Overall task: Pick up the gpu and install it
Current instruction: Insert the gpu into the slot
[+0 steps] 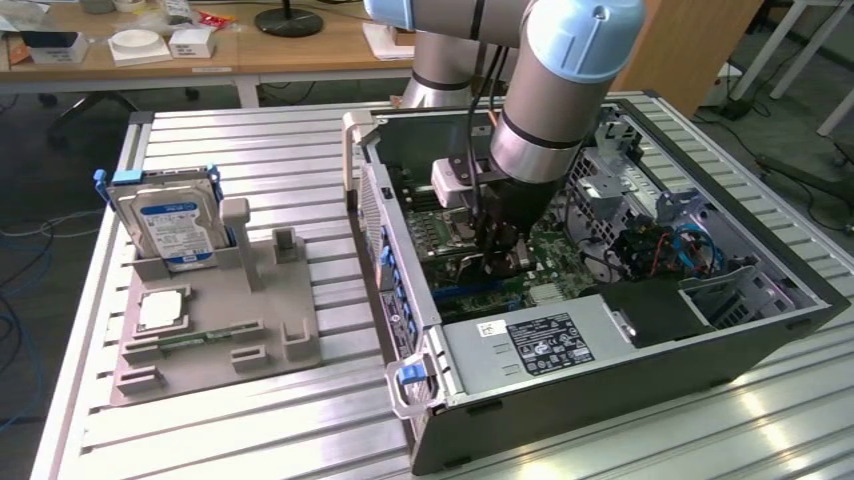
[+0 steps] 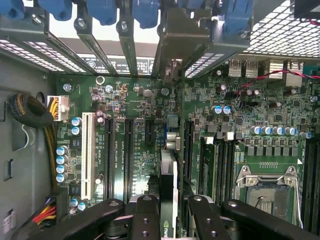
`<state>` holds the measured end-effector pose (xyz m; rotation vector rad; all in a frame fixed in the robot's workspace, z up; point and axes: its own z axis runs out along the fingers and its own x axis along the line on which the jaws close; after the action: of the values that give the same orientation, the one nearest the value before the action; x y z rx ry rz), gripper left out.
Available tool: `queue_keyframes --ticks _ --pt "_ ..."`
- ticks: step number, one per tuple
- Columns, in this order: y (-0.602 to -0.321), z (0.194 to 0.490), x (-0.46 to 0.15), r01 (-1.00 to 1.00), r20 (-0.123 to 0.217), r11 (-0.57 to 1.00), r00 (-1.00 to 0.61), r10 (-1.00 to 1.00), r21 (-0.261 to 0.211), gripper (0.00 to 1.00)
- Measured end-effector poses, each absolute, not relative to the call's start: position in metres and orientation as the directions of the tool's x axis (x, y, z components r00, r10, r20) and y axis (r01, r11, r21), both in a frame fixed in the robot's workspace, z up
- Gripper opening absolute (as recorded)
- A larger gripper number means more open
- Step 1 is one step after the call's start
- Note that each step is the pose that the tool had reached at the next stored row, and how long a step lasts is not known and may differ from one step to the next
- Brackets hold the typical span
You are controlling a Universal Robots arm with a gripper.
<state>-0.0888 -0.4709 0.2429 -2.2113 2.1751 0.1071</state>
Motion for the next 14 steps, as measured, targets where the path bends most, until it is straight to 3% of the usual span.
queue_keyframes --ticks 14 --pt "-0.4715 0.2429 -0.0888 -1.0 -0.076 0.004 -0.005 -0.997 0.021 0.27"
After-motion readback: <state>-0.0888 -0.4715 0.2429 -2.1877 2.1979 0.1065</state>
